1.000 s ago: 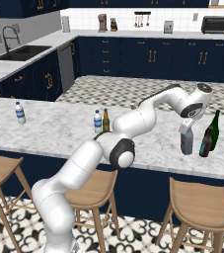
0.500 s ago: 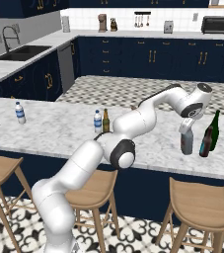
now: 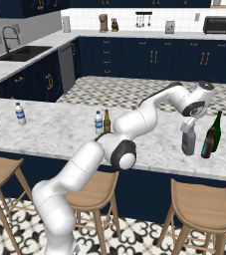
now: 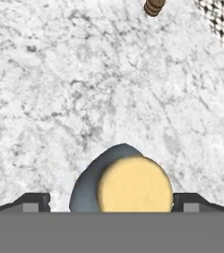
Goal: Move the plastic bottles in the middle to the plastics group, and the glass bottles in the middle to the glass group.
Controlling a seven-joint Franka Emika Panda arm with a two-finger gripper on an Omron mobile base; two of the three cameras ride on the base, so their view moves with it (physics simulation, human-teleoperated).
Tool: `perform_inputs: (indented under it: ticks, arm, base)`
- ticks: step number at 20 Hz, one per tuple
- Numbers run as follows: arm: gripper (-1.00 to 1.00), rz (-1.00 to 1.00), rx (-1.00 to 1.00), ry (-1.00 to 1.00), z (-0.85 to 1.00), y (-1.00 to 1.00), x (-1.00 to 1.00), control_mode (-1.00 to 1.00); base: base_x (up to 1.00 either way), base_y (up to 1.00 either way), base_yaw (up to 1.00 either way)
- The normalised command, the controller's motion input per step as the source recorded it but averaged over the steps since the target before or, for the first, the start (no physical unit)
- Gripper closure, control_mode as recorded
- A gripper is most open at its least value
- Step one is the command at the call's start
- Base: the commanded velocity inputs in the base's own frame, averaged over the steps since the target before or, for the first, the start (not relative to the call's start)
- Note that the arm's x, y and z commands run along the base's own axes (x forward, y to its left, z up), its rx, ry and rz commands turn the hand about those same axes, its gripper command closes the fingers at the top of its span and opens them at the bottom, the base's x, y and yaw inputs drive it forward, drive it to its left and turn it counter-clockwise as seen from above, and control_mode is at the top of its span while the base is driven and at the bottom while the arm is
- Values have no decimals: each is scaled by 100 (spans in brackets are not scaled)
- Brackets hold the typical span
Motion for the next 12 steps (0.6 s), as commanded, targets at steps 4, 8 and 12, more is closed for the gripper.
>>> perform_inputs:
  ticks: [4,8,12]
  arm:
    - [-100,-6,0,0,32,0,0,-100]
    - [-100,-1,0,0,2,10,0,-100]
    - [-100,1,0,-3,0,52,-1,-100]
  base:
    - [0,0,0]
    - [0,0,0]
    - [0,0,0]
